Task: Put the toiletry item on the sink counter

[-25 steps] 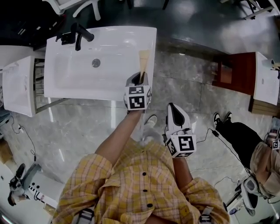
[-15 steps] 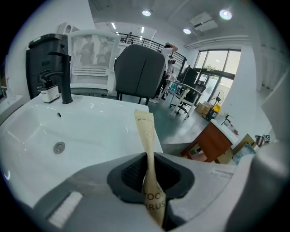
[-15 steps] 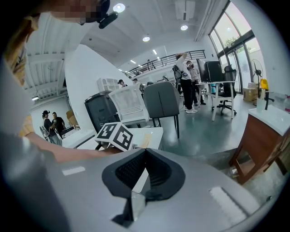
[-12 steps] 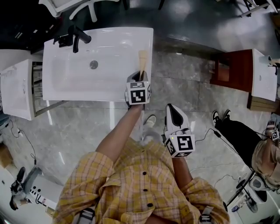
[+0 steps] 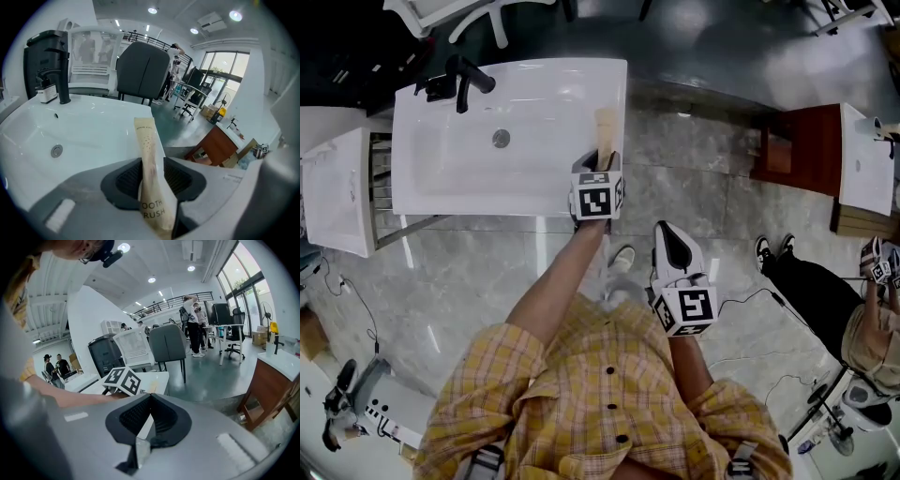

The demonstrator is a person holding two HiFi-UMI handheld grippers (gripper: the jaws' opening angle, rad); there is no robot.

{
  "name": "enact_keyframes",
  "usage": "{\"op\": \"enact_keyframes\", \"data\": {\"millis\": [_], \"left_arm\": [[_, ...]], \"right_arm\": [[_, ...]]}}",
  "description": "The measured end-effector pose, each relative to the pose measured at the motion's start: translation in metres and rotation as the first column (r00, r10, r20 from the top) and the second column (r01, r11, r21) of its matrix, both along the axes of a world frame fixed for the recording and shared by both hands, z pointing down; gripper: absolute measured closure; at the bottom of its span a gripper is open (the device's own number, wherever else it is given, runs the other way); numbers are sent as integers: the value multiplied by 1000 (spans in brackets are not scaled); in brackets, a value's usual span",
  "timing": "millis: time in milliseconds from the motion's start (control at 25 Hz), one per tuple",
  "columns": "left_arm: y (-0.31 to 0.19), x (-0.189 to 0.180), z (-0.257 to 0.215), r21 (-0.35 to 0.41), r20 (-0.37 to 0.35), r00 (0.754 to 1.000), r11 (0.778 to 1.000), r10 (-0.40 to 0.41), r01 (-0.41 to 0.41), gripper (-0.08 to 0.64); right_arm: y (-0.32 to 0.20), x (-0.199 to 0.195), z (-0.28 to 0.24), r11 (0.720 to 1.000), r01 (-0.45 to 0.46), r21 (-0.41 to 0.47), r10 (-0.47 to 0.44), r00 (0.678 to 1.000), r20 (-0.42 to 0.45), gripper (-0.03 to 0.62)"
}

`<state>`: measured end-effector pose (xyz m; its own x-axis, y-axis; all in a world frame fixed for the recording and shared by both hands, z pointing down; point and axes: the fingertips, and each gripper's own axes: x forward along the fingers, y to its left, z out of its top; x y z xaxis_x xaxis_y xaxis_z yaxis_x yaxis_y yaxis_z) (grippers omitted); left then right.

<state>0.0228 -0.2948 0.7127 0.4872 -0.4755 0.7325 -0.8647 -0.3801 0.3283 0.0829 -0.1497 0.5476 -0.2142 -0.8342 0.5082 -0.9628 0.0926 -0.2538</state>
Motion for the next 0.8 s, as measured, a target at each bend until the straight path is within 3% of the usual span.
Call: {"op": "enact_keyframes", "data": {"millis": [360, 800], "left_arm": [[-4, -7, -9, 35, 1, 1000, 999, 4, -4, 384], [-8, -20, -35, 87, -18, 1000, 996, -20, 22, 380]], "right_arm": [[1, -3, -4, 1000, 12, 13, -12, 1000, 2, 592], [1, -6, -16, 998, 24, 50, -24, 1000, -1, 592]]}}
